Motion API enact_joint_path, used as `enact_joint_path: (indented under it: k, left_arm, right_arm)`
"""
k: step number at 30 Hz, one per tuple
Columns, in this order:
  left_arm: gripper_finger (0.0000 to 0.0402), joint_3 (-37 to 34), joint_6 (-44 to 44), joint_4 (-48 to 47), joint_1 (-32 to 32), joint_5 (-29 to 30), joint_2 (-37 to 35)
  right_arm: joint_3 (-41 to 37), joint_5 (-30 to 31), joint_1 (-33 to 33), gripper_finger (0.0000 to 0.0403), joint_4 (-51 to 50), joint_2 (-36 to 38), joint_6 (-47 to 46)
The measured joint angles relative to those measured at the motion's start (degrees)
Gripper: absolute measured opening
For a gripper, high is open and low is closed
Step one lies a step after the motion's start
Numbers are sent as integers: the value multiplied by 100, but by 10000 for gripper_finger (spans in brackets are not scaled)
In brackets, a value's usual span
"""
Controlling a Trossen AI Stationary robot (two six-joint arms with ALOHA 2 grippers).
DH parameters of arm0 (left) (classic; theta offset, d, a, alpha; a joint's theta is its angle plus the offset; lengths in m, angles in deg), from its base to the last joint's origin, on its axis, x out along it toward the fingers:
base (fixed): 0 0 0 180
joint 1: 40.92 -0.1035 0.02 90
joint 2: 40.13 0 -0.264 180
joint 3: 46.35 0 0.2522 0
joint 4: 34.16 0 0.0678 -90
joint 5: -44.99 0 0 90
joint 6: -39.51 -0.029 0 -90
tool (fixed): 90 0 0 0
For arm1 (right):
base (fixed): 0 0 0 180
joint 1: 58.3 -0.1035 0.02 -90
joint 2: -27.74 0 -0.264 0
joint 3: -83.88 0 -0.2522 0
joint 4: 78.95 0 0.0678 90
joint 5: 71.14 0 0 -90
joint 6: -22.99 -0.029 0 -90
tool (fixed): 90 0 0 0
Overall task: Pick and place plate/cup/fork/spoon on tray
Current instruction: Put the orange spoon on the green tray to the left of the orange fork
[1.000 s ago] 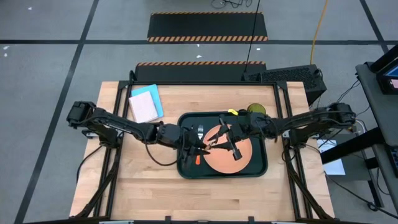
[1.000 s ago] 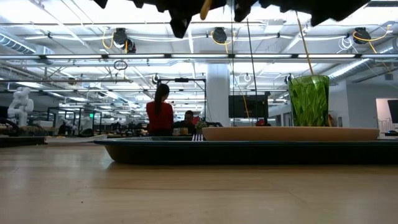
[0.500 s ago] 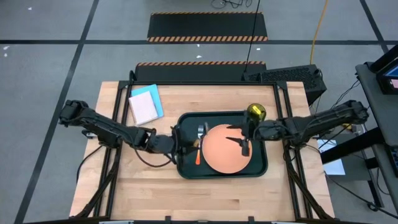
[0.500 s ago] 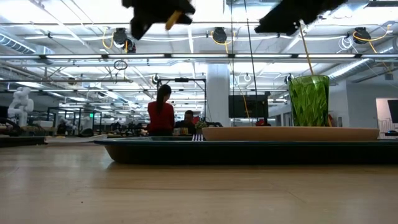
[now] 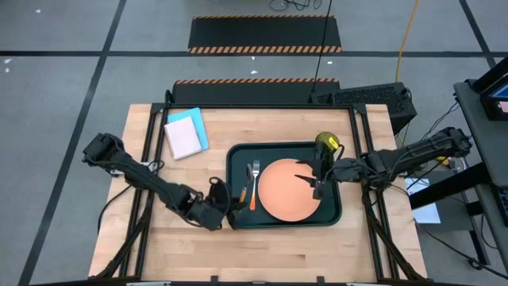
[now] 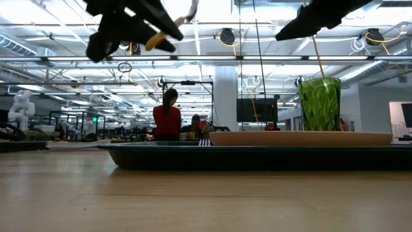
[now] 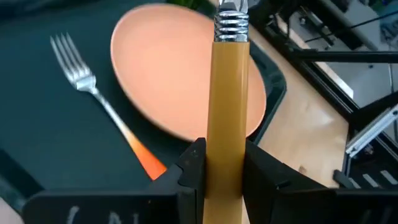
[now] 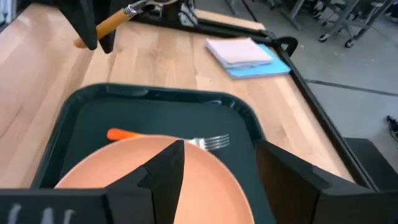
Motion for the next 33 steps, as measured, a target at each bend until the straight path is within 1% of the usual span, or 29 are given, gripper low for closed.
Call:
enact_joint_path:
  k: [6,10,14,19,21,25,27,29,33]
  left_arm:
    - [71,0,903,2,41,56,555]
    - [71,57,1240,-66,-70,55,870]
    - [71,314,1386,-247,-247,-149,1084]
    - [71,722,1406,-923,-530,-215,1112]
    - [71,900,1519,-1423,-669,-291,1108]
    - [71,1222,2112,-2552,-966,-669,1102]
    - [71,1244,2453,-2904,-1116,-945,1104]
    - [71,1244,2663,-3069,-1229,-1068,1110]
    - [71,1232,2880,-3071,-1369,-1085,1240]
  right_arm:
    - [-206,-4,-331,190,184,17,-178]
    - [-494,-3,-567,190,727,22,-198]
    - [-788,-6,-774,190,1336,25,-169]
    - [-1215,-7,-1037,190,1924,19,-151]
    - [-1358,-13,-1110,190,2110,23,-14]
    - [-1419,7,-1175,190,2199,23,493]
    - [-1419,7,-1180,189,2247,23,750]
    - [-1419,10,-1180,189,2348,23,900]
    - [-1419,11,-1180,189,2402,25,1009]
